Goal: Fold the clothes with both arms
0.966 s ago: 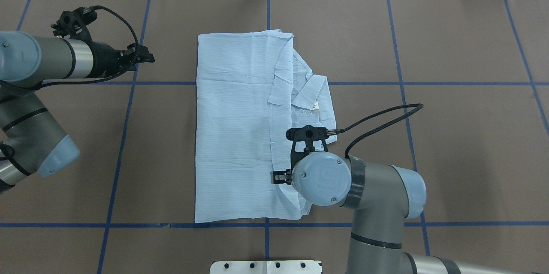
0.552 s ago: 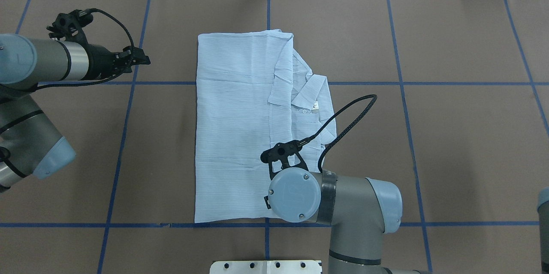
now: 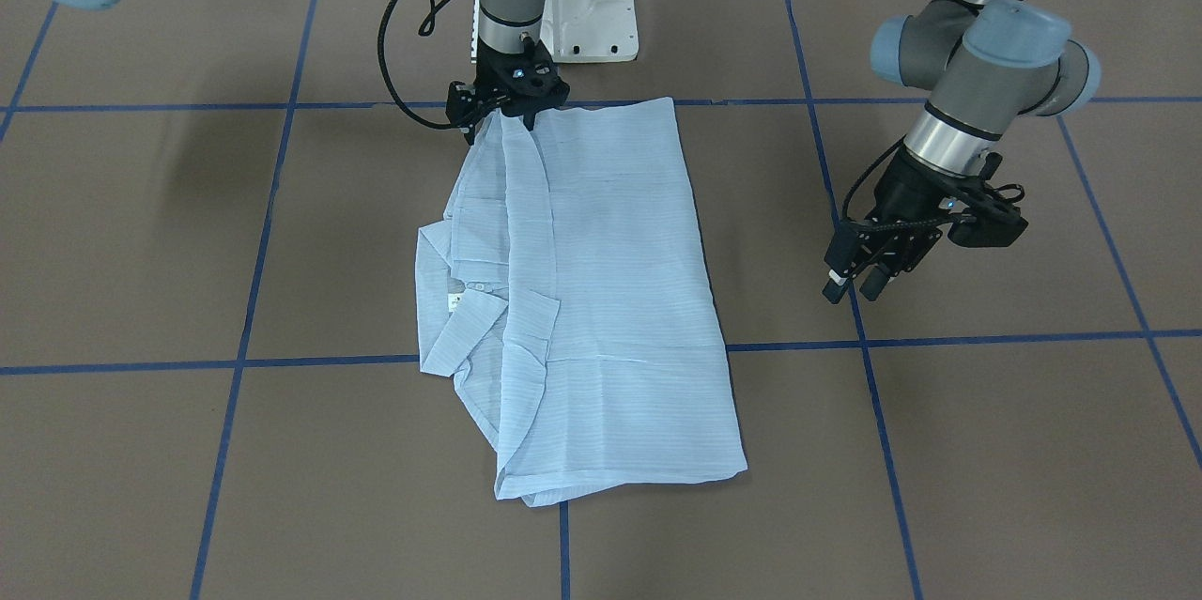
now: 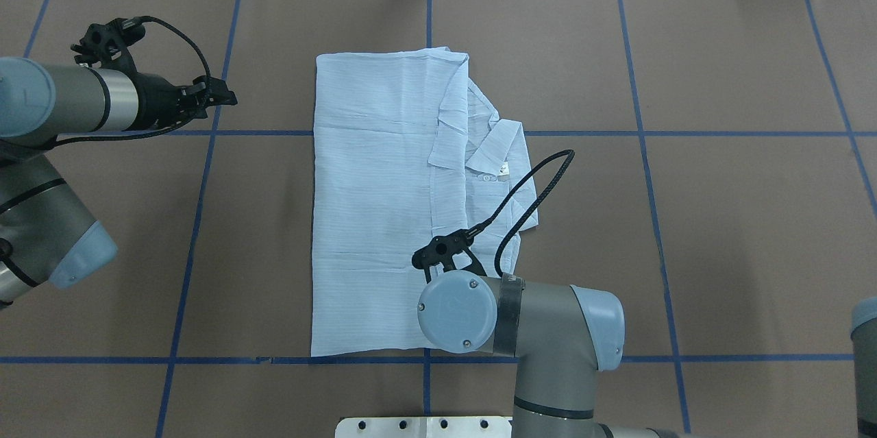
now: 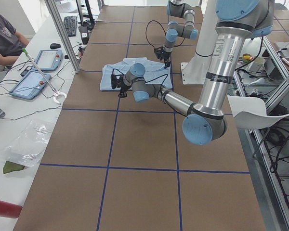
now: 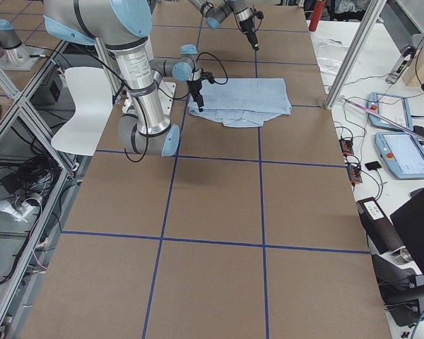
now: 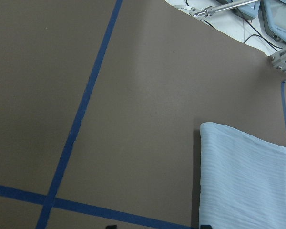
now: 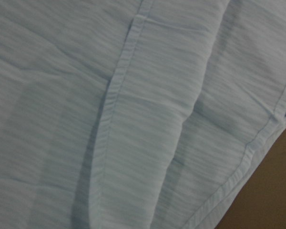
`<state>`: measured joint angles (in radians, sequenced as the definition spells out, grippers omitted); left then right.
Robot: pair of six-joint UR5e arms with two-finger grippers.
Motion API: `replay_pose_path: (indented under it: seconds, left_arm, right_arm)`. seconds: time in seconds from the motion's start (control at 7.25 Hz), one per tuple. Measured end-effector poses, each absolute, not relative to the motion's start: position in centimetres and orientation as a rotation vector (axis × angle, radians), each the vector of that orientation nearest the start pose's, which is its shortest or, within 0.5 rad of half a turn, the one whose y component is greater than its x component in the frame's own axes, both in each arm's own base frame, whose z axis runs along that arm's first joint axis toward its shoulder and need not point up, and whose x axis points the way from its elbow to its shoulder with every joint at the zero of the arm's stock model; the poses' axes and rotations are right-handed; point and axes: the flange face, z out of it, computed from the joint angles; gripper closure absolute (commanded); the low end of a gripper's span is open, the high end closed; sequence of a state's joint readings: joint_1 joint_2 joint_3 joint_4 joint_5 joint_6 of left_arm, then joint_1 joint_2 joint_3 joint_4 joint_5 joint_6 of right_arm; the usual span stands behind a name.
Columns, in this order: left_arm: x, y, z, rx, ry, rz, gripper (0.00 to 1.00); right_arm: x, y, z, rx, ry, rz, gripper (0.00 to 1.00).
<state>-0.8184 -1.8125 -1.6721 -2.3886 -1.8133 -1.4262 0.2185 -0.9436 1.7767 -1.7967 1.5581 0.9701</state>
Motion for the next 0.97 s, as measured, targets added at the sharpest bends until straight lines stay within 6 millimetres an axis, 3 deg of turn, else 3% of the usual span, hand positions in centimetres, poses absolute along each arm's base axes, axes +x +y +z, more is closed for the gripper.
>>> replay_pose_path:
  seconds: [0.41,0.69,0.97]
  left_arm:
    - [32.9,-51.1,39.2,0.348,1.133,-0.455,0.33]
    - [32.7,-50.9,38.4,0.357,1.145,-0.451,0.33]
    - [32.5,-50.7,37.8,0.363,1.154,-0.449,0.33]
  right_arm:
    - [-58.1,-29.8,27.1,0.254,-0.508,-0.372,0.00]
    - [-53.4,-29.1,30.5,0.241,-0.494,-0.358,0.00]
    - [-51.0,-28.3,32.0,0.215,-0.496,-0.358,0.00]
